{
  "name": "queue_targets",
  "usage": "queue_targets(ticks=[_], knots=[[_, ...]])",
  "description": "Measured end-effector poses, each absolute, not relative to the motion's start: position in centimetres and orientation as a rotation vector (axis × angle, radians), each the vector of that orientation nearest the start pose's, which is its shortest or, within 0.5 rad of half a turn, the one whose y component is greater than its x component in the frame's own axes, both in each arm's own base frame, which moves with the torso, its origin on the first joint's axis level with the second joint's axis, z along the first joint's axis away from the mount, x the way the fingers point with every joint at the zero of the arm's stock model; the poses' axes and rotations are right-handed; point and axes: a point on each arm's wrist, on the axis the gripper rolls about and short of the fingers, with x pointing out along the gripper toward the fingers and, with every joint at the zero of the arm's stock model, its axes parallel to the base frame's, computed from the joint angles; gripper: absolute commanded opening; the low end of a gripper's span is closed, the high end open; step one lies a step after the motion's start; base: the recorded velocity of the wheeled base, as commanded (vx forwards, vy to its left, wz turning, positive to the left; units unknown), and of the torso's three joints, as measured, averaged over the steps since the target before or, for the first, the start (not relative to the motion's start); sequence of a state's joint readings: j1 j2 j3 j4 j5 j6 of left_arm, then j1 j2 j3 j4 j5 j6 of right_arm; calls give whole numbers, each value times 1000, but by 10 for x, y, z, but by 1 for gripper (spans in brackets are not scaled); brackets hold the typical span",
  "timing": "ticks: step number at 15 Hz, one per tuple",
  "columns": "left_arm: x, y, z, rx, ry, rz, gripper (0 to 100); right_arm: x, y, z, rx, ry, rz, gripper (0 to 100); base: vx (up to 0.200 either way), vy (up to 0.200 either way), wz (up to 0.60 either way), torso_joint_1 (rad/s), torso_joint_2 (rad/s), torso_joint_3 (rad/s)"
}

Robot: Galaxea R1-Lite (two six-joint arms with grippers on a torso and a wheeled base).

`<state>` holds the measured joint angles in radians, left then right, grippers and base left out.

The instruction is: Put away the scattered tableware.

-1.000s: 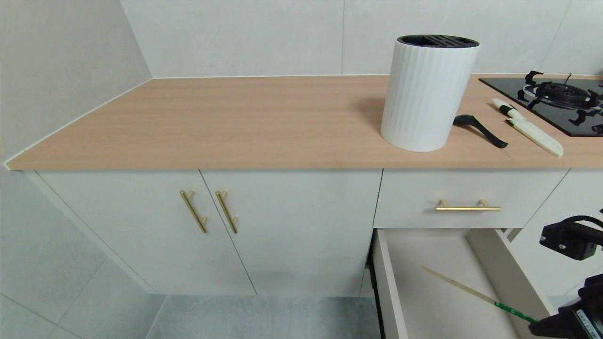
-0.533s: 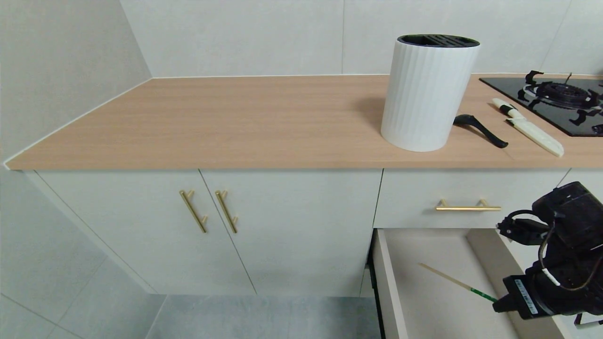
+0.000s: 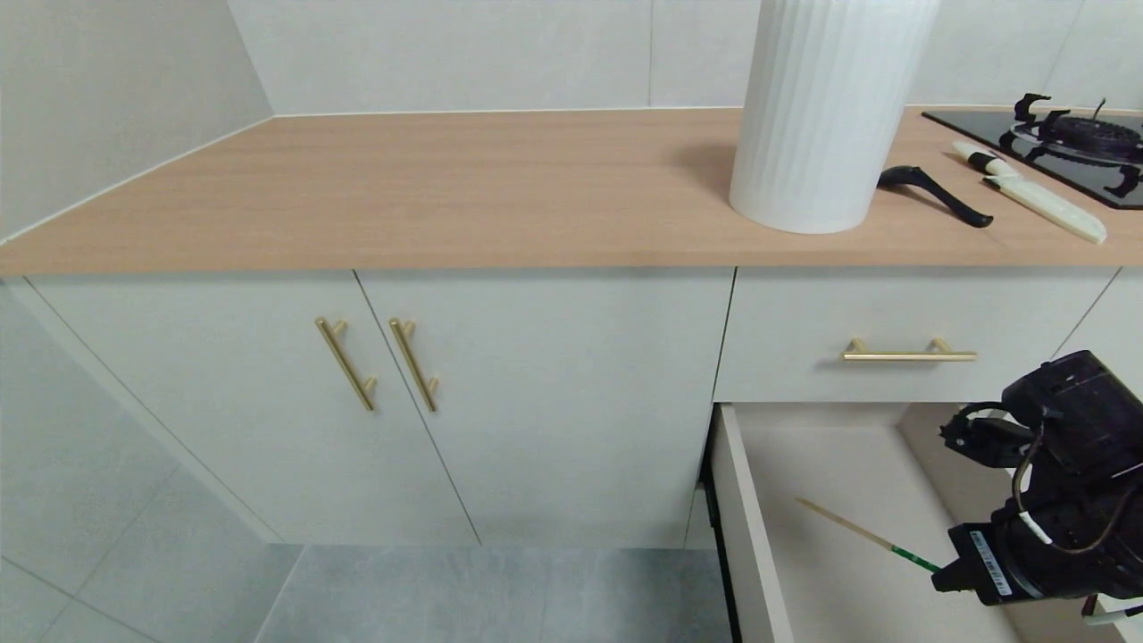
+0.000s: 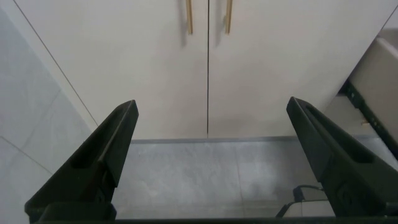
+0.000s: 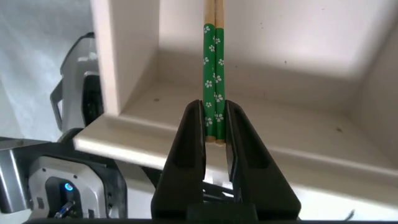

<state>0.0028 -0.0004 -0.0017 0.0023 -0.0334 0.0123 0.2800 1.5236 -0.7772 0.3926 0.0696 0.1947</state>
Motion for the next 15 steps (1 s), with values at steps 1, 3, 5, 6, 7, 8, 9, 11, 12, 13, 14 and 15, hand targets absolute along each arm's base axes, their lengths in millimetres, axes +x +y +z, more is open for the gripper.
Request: queue_targets(ticks=[1, 3, 5, 6, 7, 8, 9, 11, 12, 13, 14, 15], knots=[[-23, -1, 76, 12, 0, -31, 100, 199, 59, 145, 52, 1156, 200, 0, 0, 0, 0, -183, 447, 266], [-23, -1, 76, 12, 0, -31, 100, 196, 58, 147, 53, 1146, 203, 0, 0, 0, 0, -176, 444, 276], [-23, -1, 76, 12, 0, -31, 100, 194, 58, 148, 54, 1136, 205, 0, 0, 0, 0, -80, 242, 144], [-23, -1, 76, 12, 0, -31, 100, 194, 57, 149, 54, 1132, 206, 0, 0, 0, 0, -36, 100, 41], [-23, -1, 76, 12, 0, -31, 100, 192, 57, 150, 53, 1128, 207, 0, 0, 0, 0, -22, 61, 41], [-23, -1, 76, 12, 0, -31, 100, 191, 57, 151, 53, 1124, 208, 0, 0, 0, 0, 0, 0, 0], [-23, -1, 76, 12, 0, -31, 100, 191, 57, 152, 54, 1120, 209, 0, 0, 0, 0, 0, 0, 0], [-23, -1, 76, 12, 0, -31, 100, 193, 58, 154, 61, 1080, 216, 0, 0, 0, 0, 0, 0, 0], [-23, -1, 76, 12, 0, -31, 100, 195, 59, 154, 69, 1054, 221, 0, 0, 0, 0, 0, 0, 0], [-23, -1, 76, 12, 0, -31, 100, 199, 63, 155, 87, 992, 233, 0, 0, 0, 0, 0, 0, 0], [-23, -1, 76, 12, 0, -31, 100, 201, 69, 151, 104, 952, 245, 0, 0, 0, 0, 0, 0, 0], [-23, -1, 76, 12, 0, -31, 100, 207, 76, 147, 135, 894, 245, 0, 0, 0, 0, 0, 0, 0]])
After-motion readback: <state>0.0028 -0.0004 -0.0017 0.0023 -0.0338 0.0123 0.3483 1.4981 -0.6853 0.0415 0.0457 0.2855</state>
